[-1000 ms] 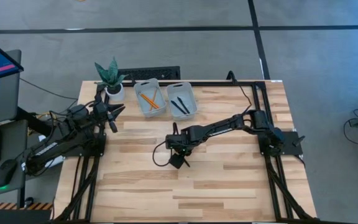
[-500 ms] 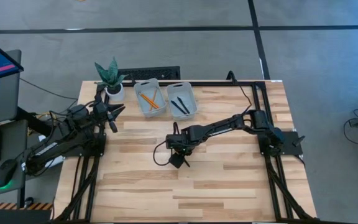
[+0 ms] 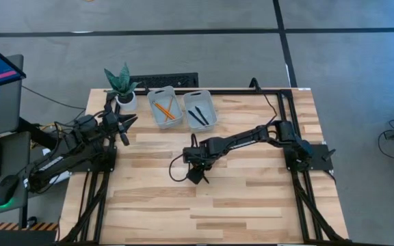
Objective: Sort pens & pencils
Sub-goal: Put the black ballpen into the right bin, then return to Home Position
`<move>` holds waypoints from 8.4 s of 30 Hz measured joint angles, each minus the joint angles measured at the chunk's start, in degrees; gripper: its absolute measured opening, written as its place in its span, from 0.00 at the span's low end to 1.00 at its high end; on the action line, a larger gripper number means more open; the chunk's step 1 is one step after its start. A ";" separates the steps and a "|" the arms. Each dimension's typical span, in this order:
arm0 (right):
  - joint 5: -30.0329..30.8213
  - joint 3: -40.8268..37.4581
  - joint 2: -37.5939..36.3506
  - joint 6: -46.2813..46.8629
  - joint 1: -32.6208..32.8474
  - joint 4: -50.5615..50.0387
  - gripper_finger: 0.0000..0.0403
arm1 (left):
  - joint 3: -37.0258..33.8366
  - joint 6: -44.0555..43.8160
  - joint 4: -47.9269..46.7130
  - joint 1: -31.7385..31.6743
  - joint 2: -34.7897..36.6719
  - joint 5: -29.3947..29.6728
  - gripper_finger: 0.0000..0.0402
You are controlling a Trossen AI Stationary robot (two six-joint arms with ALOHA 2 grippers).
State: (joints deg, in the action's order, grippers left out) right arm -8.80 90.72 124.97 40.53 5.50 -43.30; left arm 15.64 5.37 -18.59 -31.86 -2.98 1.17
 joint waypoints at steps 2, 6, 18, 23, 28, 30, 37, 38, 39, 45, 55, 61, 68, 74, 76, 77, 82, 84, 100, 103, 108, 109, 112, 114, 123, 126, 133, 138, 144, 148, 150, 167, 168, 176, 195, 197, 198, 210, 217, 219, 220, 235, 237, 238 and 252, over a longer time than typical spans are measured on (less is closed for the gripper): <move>0.00 -0.03 0.02 0.00 0.00 -0.11 0.55 | 0.00 0.00 0.01 0.00 0.00 0.00 0.13; 0.02 -0.05 0.04 0.00 0.00 -0.29 0.47 | 0.00 0.00 0.00 0.00 0.00 -0.02 0.13; -1.69 -0.09 0.07 -0.50 -0.09 -0.42 0.37 | 0.00 -0.07 -0.03 0.00 0.00 -0.06 0.13; -1.66 -0.02 0.07 -0.34 -0.11 -1.46 0.36 | 0.00 -0.09 -0.05 0.00 0.00 -0.09 0.13; -1.68 0.02 0.07 -0.02 0.00 -2.49 0.35 | 0.00 -0.24 -0.09 0.00 0.00 -0.12 0.13; -1.70 0.02 0.08 -0.01 0.00 -2.71 0.34 | 0.00 -0.33 -0.11 0.00 0.00 -0.26 0.13; -1.72 0.00 0.07 1.51 0.13 -3.08 0.33 | 0.00 -0.50 -0.20 0.00 0.00 -0.37 0.13; -1.76 0.00 0.07 1.51 0.13 -3.15 0.33 | 0.00 -0.50 -0.20 0.00 0.00 -0.37 0.13; -1.77 0.00 0.07 1.53 0.13 -3.17 0.33 | 0.00 -0.50 -0.20 0.00 0.00 -0.37 0.13; -1.84 0.00 0.07 2.00 0.13 -3.94 0.33 | 0.00 -0.49 -0.22 0.00 -0.01 -0.37 0.13; 1.43 -0.03 0.07 4.60 0.15 -6.26 0.28 | 0.00 -0.48 -0.22 0.00 0.00 -0.35 0.13; 2.01 -0.05 0.07 4.68 -0.71 -7.53 0.25 | 0.00 -0.48 -0.22 0.00 -0.01 -0.35 0.13; 2.43 -0.05 0.04 4.66 -1.34 -8.40 0.24 | 0.00 -0.48 -0.22 0.00 0.00 -0.33 0.13; 2.69 -0.06 0.03 2.87 -1.36 -8.28 0.24 | 0.00 0.01 -0.22 0.00 -0.01 -0.33 0.13; 2.76 -0.12 0.00 1.43 -1.36 -7.77 0.24 | 0.00 0.32 -0.22 0.00 -0.02 -0.31 0.13; 2.82 -0.16 0.00 1.52 -1.36 -7.49 0.24 | 0.00 0.39 -0.22 0.00 -0.02 -0.31 0.13; 2.90 -0.20 0.00 1.70 -1.40 -6.87 0.24 | 0.00 0.42 -0.22 0.00 0.00 -0.31 0.13; 3.24 -0.20 0.00 1.64 -1.40 -6.71 0.23 | 0.00 0.42 -0.22 0.00 -0.02 -0.31 0.13; 5.93 -0.05 0.00 0.54 -1.40 -6.04 0.16 | 0.00 0.44 -0.46 0.00 -0.02 -0.28 0.13; 5.94 -0.05 0.00 -0.08 -1.50 -6.07 0.16 | 0.00 0.44 -0.46 0.00 -0.02 -0.28 0.13; 5.78 -0.05 0.00 -0.23 -1.97 -6.11 0.16 | 0.00 0.44 -0.46 0.00 -0.02 -0.28 0.13; 5.67 -0.03 0.00 -0.46 -2.07 -6.13 0.16 | 0.00 0.44 -0.46 0.00 -0.02 -0.28 0.13; 5.44 -0.03 -0.15 -0.56 -2.30 -6.18 0.16 | 0.00 0.44 -0.46 0.00 -0.02 -0.28 0.13; 5.55 -0.07 -0.35 -0.59 -2.46 -6.35 0.16 | 0.00 0.44 -0.44 0.00 -0.02 -0.28 0.13; 7.10 4.18 -0.32 -3.58 -3.97 -10.64 0.16 | 0.00 0.44 -0.42 0.00 -0.02 -0.26 0.13; 6.44 6.29 -0.26 -5.03 -4.54 -12.11 0.16 | 0.00 0.44 -0.42 0.00 -0.02 -0.26 0.13; 6.22 11.83 -0.39 -9.76 -6.88 -13.93 0.16 | 0.00 0.44 -0.42 0.00 -0.02 -0.26 0.13; 6.70 16.24 -0.45 -12.86 -8.74 -14.90 0.16 | 0.00 0.44 -0.42 0.00 -0.02 -0.26 0.13; 11.70 21.21 -0.48 -16.80 -12.52 -16.30 0.16 | 0.00 0.44 -0.42 0.00 -0.02 -0.26 0.13; 13.59 23.85 -0.48 -18.48 -16.04 -16.79 0.16 | 0.00 0.44 -0.42 0.00 -0.02 -0.26 0.13; 13.60 25.02 -0.48 -18.58 -17.99 -17.21 0.16 | 0.00 0.44 -0.42 0.00 -0.02 -0.26 0.13; 13.16 25.46 -0.57 -21.51 -28.22 -20.19 0.16 | 0.00 0.46 -0.42 -0.01 -0.02 2.60 0.13; 13.17 25.44 -0.56 -21.51 -28.22 -20.20 0.16 | 0.00 0.46 -0.42 0.00 -0.02 2.78 0.13; 12.71 22.78 0.00 -22.42 -27.26 -18.55 0.16 | 0.00 0.47 -0.42 0.00 -0.02 2.78 0.13; 11.67 10.64 0.09 -21.01 -27.12 -14.86 0.16 | 0.00 0.67 -0.42 -0.01 -0.02 2.75 0.13; 11.65 10.02 0.09 -19.67 -27.10 -14.27 0.16 | 0.00 0.66 -0.42 -0.02 -0.02 2.75 0.13; 11.65 9.93 0.09 -19.23 -27.10 -14.11 0.16 | 0.00 0.66 -0.42 -0.01 -0.02 2.75 0.13; 11.65 9.90 0.09 -18.88 -27.06 -13.99 0.16 | 0.00 0.66 -0.42 0.00 -0.02 2.75 0.13; 11.65 9.90 0.09 -17.90 -27.12 -13.27 0.16 | 0.00 0.66 -0.42 0.00 -0.02 2.73 0.13; 11.65 9.90 0.09 -17.92 -27.12 -13.27 0.16 | 0.00 0.66 -0.44 0.00 -0.02 2.73 0.13; 11.65 9.90 0.09 -17.92 -27.12 -13.27 0.17 | 0.00 0.66 -0.44 0.00 -0.02 2.73 0.13; 11.65 9.93 -0.02 -18.01 -27.14 -13.27 0.34 | 0.00 0.65 -0.44 -0.01 -0.02 2.73 0.13; 11.65 10.93 -0.24 -18.01 -27.26 -14.57 0.35 | 0.00 0.64 -0.43 -0.01 -0.02 2.73 0.13; 11.66 11.97 -0.39 -18.01 -27.29 -15.24 0.35 | 0.00 0.66 -0.44 -0.01 -0.02 2.73 0.13; 11.86 38.96 -0.97 -27.94 -26.79 -25.21 0.34 | 0.00 0.30 -0.42 -0.02 -0.02 2.73 0.13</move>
State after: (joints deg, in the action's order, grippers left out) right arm 3.06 129.68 124.00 12.60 -21.30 -68.51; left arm 15.64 5.66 -19.01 -31.88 -3.01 3.90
